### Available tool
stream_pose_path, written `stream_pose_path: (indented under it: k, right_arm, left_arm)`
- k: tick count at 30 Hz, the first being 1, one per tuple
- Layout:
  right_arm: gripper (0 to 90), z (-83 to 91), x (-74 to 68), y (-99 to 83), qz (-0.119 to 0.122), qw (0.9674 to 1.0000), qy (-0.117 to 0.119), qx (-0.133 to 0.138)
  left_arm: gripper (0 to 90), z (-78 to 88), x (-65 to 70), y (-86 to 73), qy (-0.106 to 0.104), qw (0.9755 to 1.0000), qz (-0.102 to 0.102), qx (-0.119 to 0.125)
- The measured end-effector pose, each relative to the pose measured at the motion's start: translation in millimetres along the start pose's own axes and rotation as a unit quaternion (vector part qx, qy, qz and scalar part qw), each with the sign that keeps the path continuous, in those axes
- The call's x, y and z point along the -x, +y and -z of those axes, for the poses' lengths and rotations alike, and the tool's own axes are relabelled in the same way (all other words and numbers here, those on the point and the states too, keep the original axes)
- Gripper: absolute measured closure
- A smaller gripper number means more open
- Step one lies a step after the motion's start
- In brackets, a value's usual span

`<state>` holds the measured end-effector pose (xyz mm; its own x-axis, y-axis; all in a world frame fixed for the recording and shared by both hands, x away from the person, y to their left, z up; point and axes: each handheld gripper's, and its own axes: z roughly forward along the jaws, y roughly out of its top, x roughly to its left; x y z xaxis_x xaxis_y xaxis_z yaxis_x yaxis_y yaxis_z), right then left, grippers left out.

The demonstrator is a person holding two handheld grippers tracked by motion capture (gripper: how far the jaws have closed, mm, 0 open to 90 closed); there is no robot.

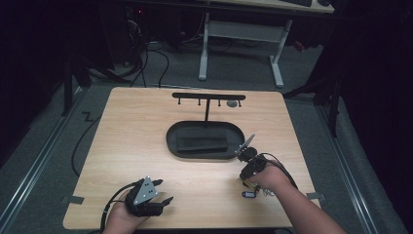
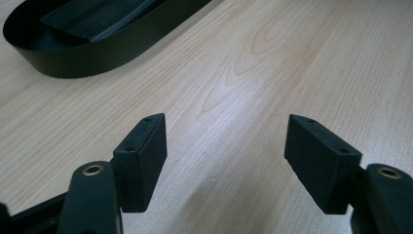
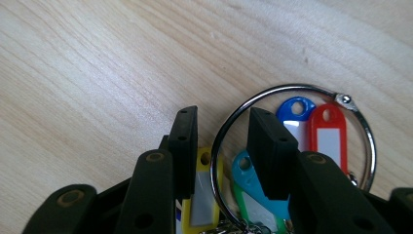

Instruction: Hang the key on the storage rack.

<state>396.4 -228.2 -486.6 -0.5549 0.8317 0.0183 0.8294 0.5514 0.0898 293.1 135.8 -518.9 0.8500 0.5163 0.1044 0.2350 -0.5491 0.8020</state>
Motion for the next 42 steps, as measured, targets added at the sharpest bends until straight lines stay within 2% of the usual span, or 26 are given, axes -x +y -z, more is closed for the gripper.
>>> stream_pose_path:
  k: [3,7,12,14,15,16,17,20,21,23,26,27,29,30,31,35,37,39,42]
  right_arm:
    - [70.4,-1.4,-0.3,1.4,0.001,1.0,-0.002,-0.001]
    - [76.1,-1.2,2.5,1.7,-0.009,0.9999,0.005,-0.007]
    - [80.9,-1.1,3.9,1.9,-0.008,0.9999,0.002,-0.008]
    - [84.4,-1.0,5.6,0.3,-0.011,0.9998,0.014,-0.009]
    - [85.2,-1.5,6.3,-0.1,-0.004,0.9999,0.015,-0.005]
    - [85.8,-1.1,4.8,-0.9,-0.011,0.9998,0.014,-0.007]
    - [85.9,-1.1,4.7,-1.1,0.001,0.9999,0.011,-0.006]
    - [85.9,0.2,2.6,-1.6,0.005,0.9999,0.006,-0.008]
    - [85.9,5.1,1.0,-1.6,0.019,0.9998,0.0,-0.008]
    - [85.9,11.1,0.1,-1.9,0.025,0.9997,-0.003,-0.004]
    - [85.9,18.8,-2.4,-3.0,0.02,0.9998,-0.008,-0.004]
    - [86.0,21.8,-2.2,-3.4,0.039,0.9992,-0.012,-0.001]
    - [86.1,30.0,-3.3,-4.6,0.061,0.9979,-0.022,-0.003]
    - [86.3,36.5,-2.0,-6.0,0.087,0.9957,-0.032,0.001]
    - [86.3,39.4,-4.6,-7.6,0.074,0.9966,-0.036,-0.003]
    - [86.6,50.1,-3.6,-10.7,0.078,0.9958,-0.048,-0.002]
    - [86.9,60.0,-0.6,-13.8,0.082,0.9947,-0.062,-0.003]
    - [87.0,63.4,-0.9,-14.8,0.075,0.9952,-0.063,-0.005]
    - [87.1,74.3,0.2,-18.0,0.086,0.994,-0.068,0.003]
  left_arm:
    - [32.4,-1.6,2.3,1.0,-0.003,0.9999,-0.012,-0.003]
    - [32.4,-4.2,3.2,1.2,-0.015,0.9997,-0.014,-0.01]
    - [32.4,-6.3,4.4,1.7,-0.019,0.9995,-0.022,-0.014]
    - [32.4,-6.3,4.4,1.7,-0.022,0.9994,-0.022,-0.014]
    - [32.4,-6.3,4.7,1.5,-0.022,0.9994,-0.023,-0.015]
    - [32.4,-6.1,4.9,1.4,-0.021,0.9994,-0.024,-0.015]
    - [32.5,-5.9,5.0,1.5,-0.021,0.9994,-0.024,-0.014]
    - [32.5,-5.5,5.3,1.5,-0.02,0.9994,-0.024,-0.013]
    - [33.5,-4.2,5.9,1.8,-0.013,0.9995,-0.029,-0.009]
    - [33.8,-3.4,5.9,2.1,-0.012,0.9995,-0.03,-0.007]
    - [33.8,-3.0,5.0,1.8,-0.013,0.9996,-0.026,-0.005]
    - [33.7,-3.5,4.6,1.4,-0.015,0.9996,-0.024,-0.008]
    - [33.5,-4.9,4.3,0.7,-0.018,0.9995,-0.024,-0.014]
    - [33.4,-5.3,4.5,0.8,-0.019,0.9994,-0.025,-0.016]
    - [33.4,-5.5,5.3,1.2,-0.019,0.9993,-0.026,-0.016]
    - [33.4,-6.0,5.8,1.5,-0.019,0.9993,-0.027,-0.016]
    - [33.4,-5.9,5.5,1.6,-0.018,0.9993,-0.027,-0.015]
    - [33.3,-5.9,5.4,1.5,-0.018,0.9994,-0.026,-0.013]
    - [32.8,-5.7,4.9,1.5,-0.018,0.9995,-0.024,-0.013]
